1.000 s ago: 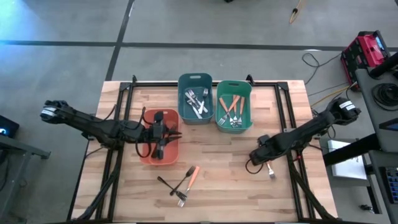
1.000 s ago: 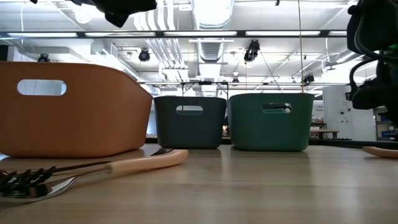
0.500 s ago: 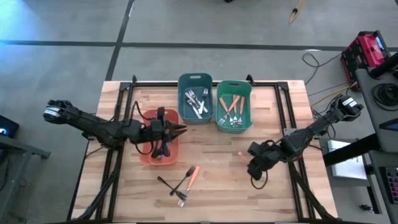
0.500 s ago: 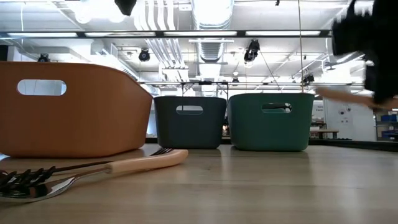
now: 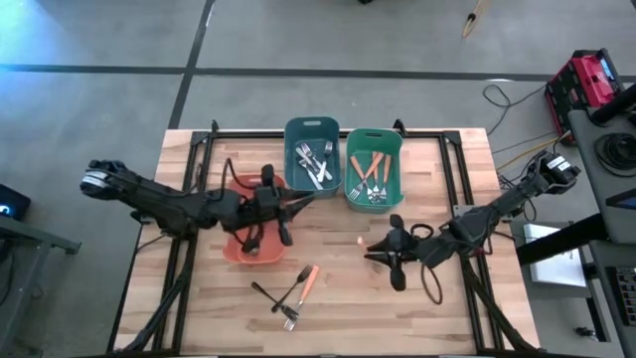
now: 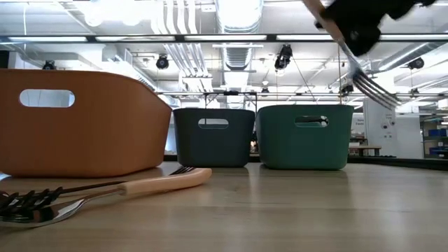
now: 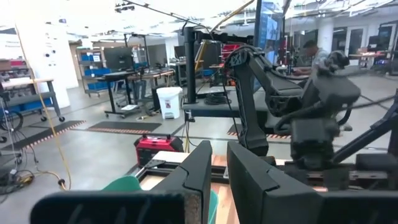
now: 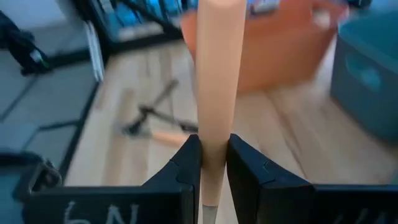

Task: Sort silverware by color (type)
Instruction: Put the orange fork into the green bin

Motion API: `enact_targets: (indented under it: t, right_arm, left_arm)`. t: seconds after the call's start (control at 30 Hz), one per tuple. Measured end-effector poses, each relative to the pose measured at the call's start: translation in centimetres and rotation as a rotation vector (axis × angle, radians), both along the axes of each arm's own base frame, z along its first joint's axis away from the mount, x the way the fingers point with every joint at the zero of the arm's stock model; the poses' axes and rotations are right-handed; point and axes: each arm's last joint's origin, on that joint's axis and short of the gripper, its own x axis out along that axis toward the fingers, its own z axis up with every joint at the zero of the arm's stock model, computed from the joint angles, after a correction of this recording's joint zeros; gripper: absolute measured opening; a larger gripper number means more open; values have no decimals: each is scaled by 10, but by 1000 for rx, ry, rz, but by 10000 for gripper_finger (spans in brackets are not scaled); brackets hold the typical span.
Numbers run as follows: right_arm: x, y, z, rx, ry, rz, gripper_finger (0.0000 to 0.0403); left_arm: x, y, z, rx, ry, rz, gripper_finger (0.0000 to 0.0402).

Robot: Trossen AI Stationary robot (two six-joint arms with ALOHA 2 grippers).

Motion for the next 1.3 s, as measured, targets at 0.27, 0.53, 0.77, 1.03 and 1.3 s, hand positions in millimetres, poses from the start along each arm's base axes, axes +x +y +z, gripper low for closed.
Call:
enact_targets:
  t: [0.27, 0.53, 0.77, 1.03, 1.3]
  right_arm:
    - [10, -6, 19, -163, -189, 13, 42]
    - [19, -25, 26, -321, -232, -40, 42]
    - [24, -48, 30, -409, -233, -114, 42]
    - [22, -74, 42, -440, -256, -260, 42]
    - [21, -111, 66, -396, -216, -356, 42]
  left_arm:
    - [21, -5, -1, 40, 29, 4, 36]
    - [24, -6, -2, 40, 35, 25, 36]
    - [23, -3, 1, 26, 12, 100, 36]
    - [22, -2, 1, 29, 11, 143, 36]
    - [22, -2, 1, 18, 8, 141, 36]
